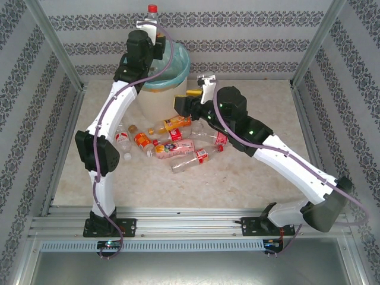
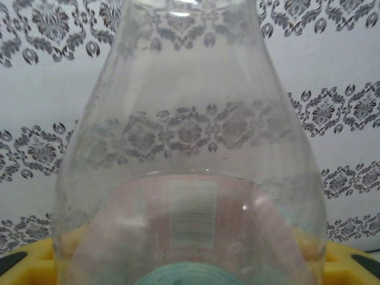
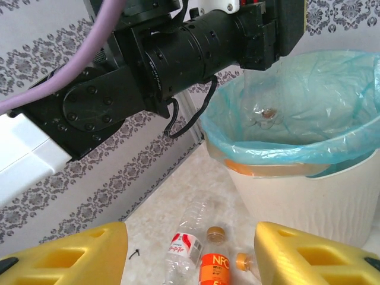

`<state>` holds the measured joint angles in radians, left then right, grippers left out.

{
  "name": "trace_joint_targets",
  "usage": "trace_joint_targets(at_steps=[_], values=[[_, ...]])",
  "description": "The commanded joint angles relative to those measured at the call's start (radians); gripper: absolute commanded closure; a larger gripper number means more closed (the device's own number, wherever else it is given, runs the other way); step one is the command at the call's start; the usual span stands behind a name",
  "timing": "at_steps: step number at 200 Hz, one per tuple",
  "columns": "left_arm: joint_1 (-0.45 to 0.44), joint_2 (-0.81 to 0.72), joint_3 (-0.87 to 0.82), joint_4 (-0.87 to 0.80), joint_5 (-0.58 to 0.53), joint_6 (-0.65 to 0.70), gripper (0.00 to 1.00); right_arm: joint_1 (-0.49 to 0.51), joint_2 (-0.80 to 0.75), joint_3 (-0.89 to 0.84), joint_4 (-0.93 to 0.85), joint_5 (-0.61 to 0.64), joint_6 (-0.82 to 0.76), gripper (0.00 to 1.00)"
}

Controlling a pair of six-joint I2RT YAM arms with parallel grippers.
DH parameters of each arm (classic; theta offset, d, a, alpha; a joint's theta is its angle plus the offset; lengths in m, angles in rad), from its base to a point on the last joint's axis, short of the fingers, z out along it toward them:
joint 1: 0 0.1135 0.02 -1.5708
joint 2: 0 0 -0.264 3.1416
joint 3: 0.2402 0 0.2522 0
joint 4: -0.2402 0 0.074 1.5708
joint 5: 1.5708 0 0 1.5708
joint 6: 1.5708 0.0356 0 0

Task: Put the plastic bottles in the bin

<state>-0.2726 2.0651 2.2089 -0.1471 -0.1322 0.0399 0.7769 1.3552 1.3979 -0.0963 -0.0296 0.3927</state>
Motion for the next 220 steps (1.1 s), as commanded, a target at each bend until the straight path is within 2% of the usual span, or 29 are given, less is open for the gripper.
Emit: trace_joint_targets(at_steps=[1, 54, 121, 132, 148, 163, 191, 220], values=[[0.015, 0.059, 0.057, 0.041, 0.065, -0.038, 0.48, 0.009, 0.033, 0.011, 0.026, 0.027, -0.010, 0.40], [0.016, 0.101, 0.066, 0.011, 0.169, -0.082, 0.47, 0.006, 0.074, 0.013, 0.043, 0.016, 0.010, 0.40], [0.017, 0.074, -0.075, 0.184, 0.312, -0.248, 0.46, 0.004, 0.032, -0.038, 0.042, 0.042, 0.010, 0.40], [0.018, 0.080, -0.086, 0.195, 0.339, -0.257, 0.42, 0.001, 0.027, -0.046, 0.041, 0.045, 0.012, 0.39], [0.018, 0.073, -0.116, 0.217, 0.351, -0.264, 0.29, 0.001, 0.020, -0.055, 0.041, 0.043, 0.015, 0.39], [0.018, 0.060, -0.143, 0.244, 0.338, -0.267, 0.23, -0.002, 0.018, -0.059, 0.043, 0.046, 0.017, 0.39], [0.019, 0.061, -0.119, 0.220, 0.314, -0.261, 0.17, -0.001, 0.024, -0.053, 0.043, 0.042, 0.019, 0.39], [0.019, 0.066, -0.094, 0.184, 0.312, -0.243, 0.18, -0.002, 0.033, -0.050, 0.049, 0.031, 0.029, 0.39]])
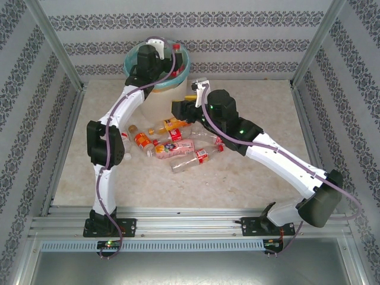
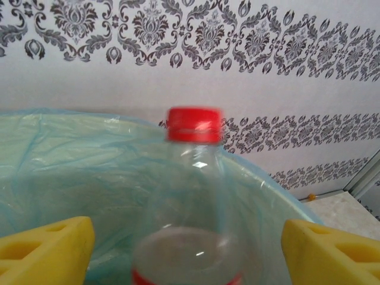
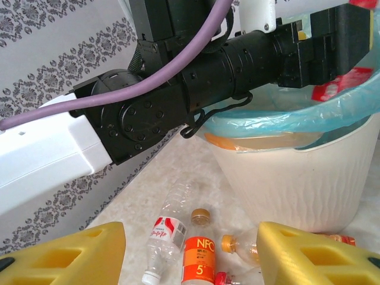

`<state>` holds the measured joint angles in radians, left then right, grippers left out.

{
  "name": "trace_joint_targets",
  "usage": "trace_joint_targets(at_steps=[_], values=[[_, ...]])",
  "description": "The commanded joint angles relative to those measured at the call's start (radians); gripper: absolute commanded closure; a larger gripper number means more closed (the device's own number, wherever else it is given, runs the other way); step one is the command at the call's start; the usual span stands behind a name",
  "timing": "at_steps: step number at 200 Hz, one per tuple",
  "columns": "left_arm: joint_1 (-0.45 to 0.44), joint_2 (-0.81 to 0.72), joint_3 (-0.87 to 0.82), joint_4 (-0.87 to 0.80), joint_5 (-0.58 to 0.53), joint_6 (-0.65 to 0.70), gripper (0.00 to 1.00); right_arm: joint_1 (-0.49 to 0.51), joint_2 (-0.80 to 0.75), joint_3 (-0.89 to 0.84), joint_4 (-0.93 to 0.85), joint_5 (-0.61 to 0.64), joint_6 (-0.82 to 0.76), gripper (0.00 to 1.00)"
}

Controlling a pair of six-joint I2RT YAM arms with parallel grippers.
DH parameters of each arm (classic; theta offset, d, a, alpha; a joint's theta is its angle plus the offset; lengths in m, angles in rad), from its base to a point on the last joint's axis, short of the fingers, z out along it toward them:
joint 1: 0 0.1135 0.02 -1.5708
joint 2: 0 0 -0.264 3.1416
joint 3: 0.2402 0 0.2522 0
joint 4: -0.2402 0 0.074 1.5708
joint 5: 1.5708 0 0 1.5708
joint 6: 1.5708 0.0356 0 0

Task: Put the plastic bottles in the bin

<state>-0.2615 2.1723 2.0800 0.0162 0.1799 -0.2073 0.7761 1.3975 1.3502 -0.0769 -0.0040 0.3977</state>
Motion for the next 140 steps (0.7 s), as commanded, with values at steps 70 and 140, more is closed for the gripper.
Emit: trace_joint_targets(at_steps=[70, 140], values=[[0.040, 0.156, 0.430, -0.353, 0.000, -0.055, 0.23, -0.001, -0.014, -0.013, 0.024, 0.008, 0.032, 0.39], [0.062, 0.216, 0.601, -0.562, 0.064, -0.110, 0.31, -0.023, -0.019, -0.013, -0.012, -0.001, 0.029, 0.39]])
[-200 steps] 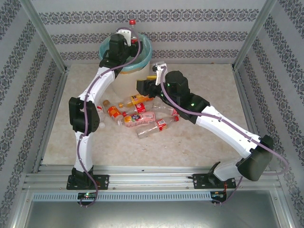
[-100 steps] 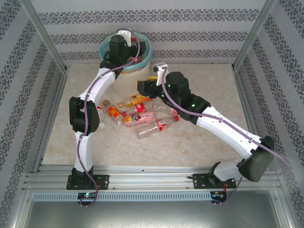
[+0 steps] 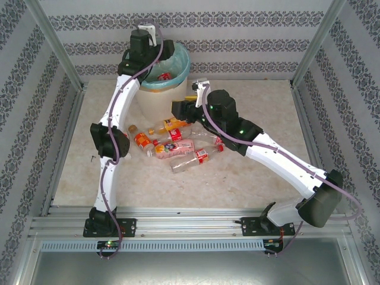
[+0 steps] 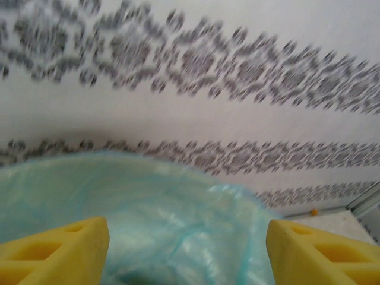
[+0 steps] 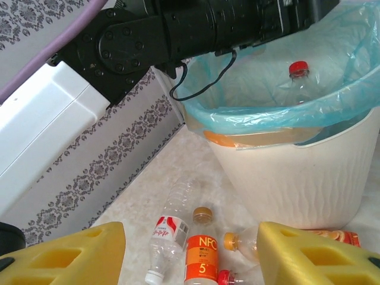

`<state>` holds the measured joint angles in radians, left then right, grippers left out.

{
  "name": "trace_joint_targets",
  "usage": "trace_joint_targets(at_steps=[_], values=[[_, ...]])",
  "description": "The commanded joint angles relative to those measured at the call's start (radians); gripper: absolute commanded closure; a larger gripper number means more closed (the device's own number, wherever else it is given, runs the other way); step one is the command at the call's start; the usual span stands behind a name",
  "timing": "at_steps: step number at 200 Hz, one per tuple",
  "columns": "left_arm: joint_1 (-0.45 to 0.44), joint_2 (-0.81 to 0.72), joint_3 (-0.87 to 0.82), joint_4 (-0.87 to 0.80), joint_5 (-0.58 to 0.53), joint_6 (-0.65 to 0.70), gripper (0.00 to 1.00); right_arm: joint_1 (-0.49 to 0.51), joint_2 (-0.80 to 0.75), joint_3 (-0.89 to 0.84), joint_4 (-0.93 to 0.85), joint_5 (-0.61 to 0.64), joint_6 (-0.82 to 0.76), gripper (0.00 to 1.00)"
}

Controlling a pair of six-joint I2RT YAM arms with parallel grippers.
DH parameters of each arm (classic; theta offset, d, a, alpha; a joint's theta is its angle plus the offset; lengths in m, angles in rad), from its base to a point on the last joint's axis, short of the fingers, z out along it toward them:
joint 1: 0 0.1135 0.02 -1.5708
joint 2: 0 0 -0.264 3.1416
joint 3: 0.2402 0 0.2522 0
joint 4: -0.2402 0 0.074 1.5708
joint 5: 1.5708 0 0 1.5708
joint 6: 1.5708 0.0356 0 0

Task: Put the plastic bottles in the bin

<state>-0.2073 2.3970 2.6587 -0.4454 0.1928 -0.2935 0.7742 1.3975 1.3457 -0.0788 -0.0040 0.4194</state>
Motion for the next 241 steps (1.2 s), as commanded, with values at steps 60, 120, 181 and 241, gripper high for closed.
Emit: trace_joint_targets(at_steps=[60, 120, 181, 241], values=[[-0.010, -0.200, 0.016, -0.127, 0.091, 0.037, 0.32, -0.080, -0.095, -0.015, -0.194, -0.034, -0.063, 0.39], [-0.240, -0.599, -0.406, -0.209, -0.030, 0.351, 0.29, -0.177, -0.256, -0.216, -0.333, -0.020, -0.067, 0.41], [-0.522, -0.867, -0.997, -0.082, -0.119, 0.379, 0.30, -0.364, -0.497, -0.459, -0.511, 0.084, 0.031, 0.43], [-0.654, -0.699, -1.100, -0.114, -0.102, 0.333, 0.33, -0.509, -0.651, -0.658, -0.588, -0.101, 0.135, 0.48]])
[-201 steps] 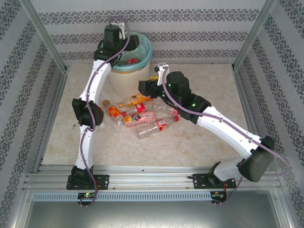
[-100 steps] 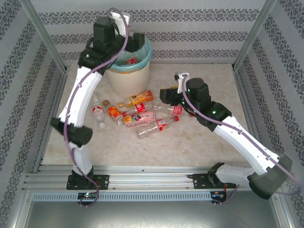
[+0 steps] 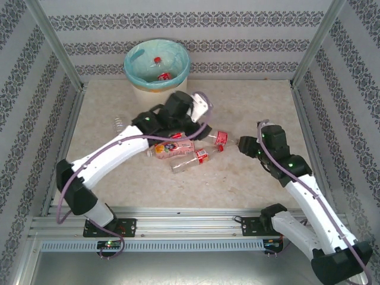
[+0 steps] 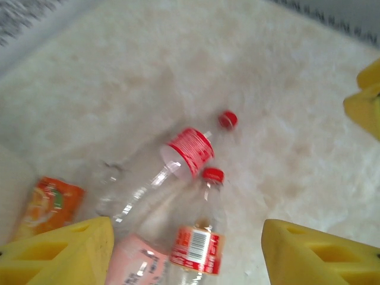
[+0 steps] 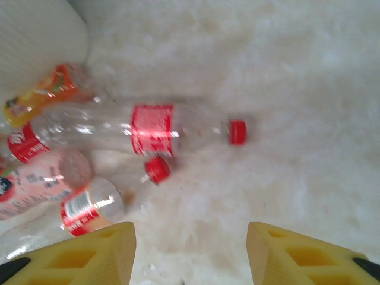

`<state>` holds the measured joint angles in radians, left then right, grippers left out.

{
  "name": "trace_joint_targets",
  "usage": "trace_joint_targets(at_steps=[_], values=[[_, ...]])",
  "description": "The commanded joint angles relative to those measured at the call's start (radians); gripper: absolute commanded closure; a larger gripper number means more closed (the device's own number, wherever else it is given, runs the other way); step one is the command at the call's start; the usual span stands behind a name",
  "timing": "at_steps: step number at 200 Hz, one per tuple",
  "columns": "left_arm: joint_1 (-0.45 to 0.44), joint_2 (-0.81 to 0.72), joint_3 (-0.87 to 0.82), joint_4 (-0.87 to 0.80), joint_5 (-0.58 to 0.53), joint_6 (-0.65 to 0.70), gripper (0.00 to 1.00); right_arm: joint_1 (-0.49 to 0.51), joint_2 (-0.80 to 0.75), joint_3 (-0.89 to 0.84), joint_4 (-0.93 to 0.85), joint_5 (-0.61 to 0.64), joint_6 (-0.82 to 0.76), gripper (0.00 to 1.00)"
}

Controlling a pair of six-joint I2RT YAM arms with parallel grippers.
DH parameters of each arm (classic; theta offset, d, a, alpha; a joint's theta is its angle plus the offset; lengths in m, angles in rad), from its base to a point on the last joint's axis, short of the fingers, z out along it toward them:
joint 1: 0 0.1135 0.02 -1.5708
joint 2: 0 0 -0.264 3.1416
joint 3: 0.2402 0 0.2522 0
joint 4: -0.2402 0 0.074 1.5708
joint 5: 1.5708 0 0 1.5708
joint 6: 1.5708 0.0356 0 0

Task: Put the plastic bottles in the bin

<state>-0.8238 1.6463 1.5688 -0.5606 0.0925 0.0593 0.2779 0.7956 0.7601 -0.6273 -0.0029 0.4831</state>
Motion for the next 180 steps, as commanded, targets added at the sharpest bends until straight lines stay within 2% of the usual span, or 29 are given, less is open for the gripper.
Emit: trace_joint_targets(at_steps=[1, 46, 90, 180], values=[[-0.039, 0.055, -0.010, 0.002, 0.001, -0.021, 0.33, -0.013, -0.051, -0.077, -0.038, -0.105, 0.073, 0.48], [-0.063, 0.283, 0.076, -0.039, 0.011, -0.048, 0.37, -0.008, -0.100, -0.224, 0.011, -0.198, 0.157, 0.47], [-0.076, 0.462, 0.204, -0.091, -0.027, -0.039, 0.39, -0.002, -0.114, -0.300, 0.065, -0.200, 0.172, 0.43], [-0.077, 0.685, 0.430, -0.190, -0.110, -0.014, 0.42, 0.001, -0.188, -0.378, 0.099, -0.192, 0.208, 0.42]])
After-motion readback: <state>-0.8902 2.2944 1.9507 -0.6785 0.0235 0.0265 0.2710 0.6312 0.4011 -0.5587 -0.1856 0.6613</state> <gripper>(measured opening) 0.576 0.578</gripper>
